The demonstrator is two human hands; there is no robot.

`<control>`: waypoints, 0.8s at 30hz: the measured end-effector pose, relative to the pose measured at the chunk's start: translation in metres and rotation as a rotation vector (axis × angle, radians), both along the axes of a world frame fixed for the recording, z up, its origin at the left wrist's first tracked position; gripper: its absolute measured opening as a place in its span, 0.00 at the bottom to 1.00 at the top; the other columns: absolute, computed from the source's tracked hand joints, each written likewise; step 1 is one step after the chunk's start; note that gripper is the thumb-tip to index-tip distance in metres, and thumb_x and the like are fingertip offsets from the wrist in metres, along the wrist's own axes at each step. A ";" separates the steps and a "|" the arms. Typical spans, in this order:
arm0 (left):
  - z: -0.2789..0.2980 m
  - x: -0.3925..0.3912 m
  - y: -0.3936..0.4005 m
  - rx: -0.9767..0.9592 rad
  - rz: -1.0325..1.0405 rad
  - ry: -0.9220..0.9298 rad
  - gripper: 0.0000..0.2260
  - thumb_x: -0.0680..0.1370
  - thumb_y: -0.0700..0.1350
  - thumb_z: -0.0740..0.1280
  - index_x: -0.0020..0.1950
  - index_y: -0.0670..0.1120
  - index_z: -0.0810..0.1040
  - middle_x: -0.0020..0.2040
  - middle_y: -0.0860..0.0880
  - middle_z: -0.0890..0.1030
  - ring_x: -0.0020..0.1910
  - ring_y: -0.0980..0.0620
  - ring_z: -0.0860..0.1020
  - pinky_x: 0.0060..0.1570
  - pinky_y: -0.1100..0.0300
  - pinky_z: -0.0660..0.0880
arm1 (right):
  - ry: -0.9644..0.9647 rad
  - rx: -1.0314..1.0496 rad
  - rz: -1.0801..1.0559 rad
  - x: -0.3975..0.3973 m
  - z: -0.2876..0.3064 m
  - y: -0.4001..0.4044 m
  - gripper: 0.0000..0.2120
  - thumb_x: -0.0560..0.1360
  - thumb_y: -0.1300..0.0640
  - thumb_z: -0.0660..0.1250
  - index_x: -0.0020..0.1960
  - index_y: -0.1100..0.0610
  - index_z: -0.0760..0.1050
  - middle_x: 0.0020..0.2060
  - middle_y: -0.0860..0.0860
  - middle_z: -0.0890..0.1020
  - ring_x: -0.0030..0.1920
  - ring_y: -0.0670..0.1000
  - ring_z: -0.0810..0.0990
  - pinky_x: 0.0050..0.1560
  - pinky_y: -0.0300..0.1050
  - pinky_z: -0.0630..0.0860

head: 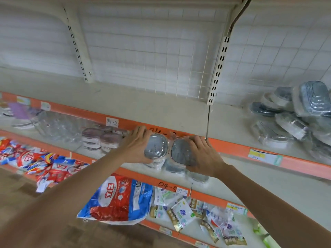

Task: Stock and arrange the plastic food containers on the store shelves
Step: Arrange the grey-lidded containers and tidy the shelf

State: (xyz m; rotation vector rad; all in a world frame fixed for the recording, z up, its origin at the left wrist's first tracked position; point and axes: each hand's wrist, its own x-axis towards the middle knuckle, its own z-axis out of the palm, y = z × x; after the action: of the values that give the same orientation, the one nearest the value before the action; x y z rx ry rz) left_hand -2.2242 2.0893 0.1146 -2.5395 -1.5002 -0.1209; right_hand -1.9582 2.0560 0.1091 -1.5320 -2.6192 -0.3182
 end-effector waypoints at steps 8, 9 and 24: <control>-0.066 0.015 -0.014 -0.240 -0.041 -0.002 0.42 0.65 0.65 0.72 0.67 0.42 0.61 0.60 0.46 0.62 0.61 0.48 0.63 0.65 0.57 0.62 | 0.016 -0.222 -0.039 0.016 -0.077 -0.026 0.45 0.67 0.39 0.69 0.74 0.57 0.54 0.67 0.53 0.62 0.67 0.55 0.62 0.70 0.46 0.58; -0.074 0.020 -0.013 -0.261 -0.043 0.004 0.42 0.65 0.64 0.73 0.68 0.42 0.61 0.61 0.45 0.62 0.62 0.47 0.63 0.66 0.56 0.61 | 0.016 -0.235 -0.057 0.020 -0.085 -0.027 0.44 0.67 0.39 0.68 0.74 0.57 0.54 0.67 0.53 0.62 0.67 0.54 0.61 0.70 0.46 0.57; -0.223 0.126 0.082 -0.242 -0.010 -0.114 0.44 0.66 0.55 0.76 0.74 0.44 0.59 0.66 0.44 0.62 0.67 0.45 0.62 0.65 0.53 0.61 | 0.184 -0.166 -0.434 0.087 -0.237 0.047 0.38 0.68 0.44 0.71 0.71 0.54 0.60 0.68 0.49 0.66 0.69 0.53 0.60 0.68 0.50 0.49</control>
State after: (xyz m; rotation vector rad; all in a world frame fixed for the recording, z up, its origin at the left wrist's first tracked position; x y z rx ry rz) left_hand -2.0986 2.1718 -0.1085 -2.7717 -1.6342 -0.0916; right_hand -1.8709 2.1026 -0.1283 -2.0711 -2.2045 0.0155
